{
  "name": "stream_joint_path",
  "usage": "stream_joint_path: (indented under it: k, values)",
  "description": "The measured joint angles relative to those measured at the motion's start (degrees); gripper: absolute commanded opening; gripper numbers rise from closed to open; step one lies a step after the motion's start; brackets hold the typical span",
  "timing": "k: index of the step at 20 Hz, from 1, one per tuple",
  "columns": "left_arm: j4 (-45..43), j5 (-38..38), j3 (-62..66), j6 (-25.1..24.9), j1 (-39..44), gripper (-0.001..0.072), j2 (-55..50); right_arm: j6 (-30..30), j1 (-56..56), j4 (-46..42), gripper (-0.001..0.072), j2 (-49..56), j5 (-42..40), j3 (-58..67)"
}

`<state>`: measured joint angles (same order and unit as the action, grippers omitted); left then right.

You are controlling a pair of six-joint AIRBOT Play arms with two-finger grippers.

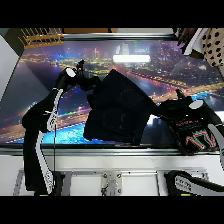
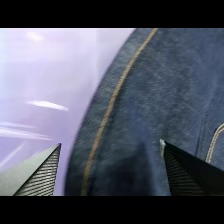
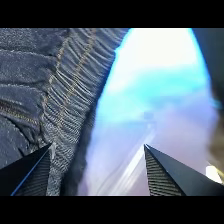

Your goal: Fold the clothes and pants, and hang the long-sleeved shirts on hangers.

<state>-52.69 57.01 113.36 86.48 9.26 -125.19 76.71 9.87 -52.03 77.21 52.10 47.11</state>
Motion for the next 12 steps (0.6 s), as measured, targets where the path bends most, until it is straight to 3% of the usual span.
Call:
stream_joint_path:
  k: [4,5,7,8,9,10,12]
  values:
    - [0.24,0.57,2.25,0.22,1.09,0.0682,-1.55,0.00,-5.46,3.58,0.0599,4.28,-4.72,0.04]
    - [0.24,0.72,2.47,0.24,1.20,0.0658,-1.73,0.00,-6.86,4.74,0.0544,4.96,-6.23,0.09]
    - [0.22,1.14,2.73,0.48,1.38,0.0175,-1.95,-0.02,-9.29,5.79,0.0297,5.99,-8.90,0.09]
    - [0.22,1.42,2.80,0.50,1.42,0.0026,-2.01,-0.02,-10.23,6.05,0.0184,6.34,-9.97,0.04]
    - [0.22,1.68,2.86,0.63,1.44,0.0014,-2.01,-0.04,-11.06,6.27,0.0068,6.58,-11.04,0.04]
    - [0.24,2.08,2.93,0.68,1.40,0.0014,-2.01,-0.07,-11.65,6.67,0.0024,6.62,-11.52,0.04]
    - [0.20,3.10,2.93,0.90,1.05,0.0013,-1.42,-0.22,-12.35,6.82,0.0024,5.79,-12.52,0.31]
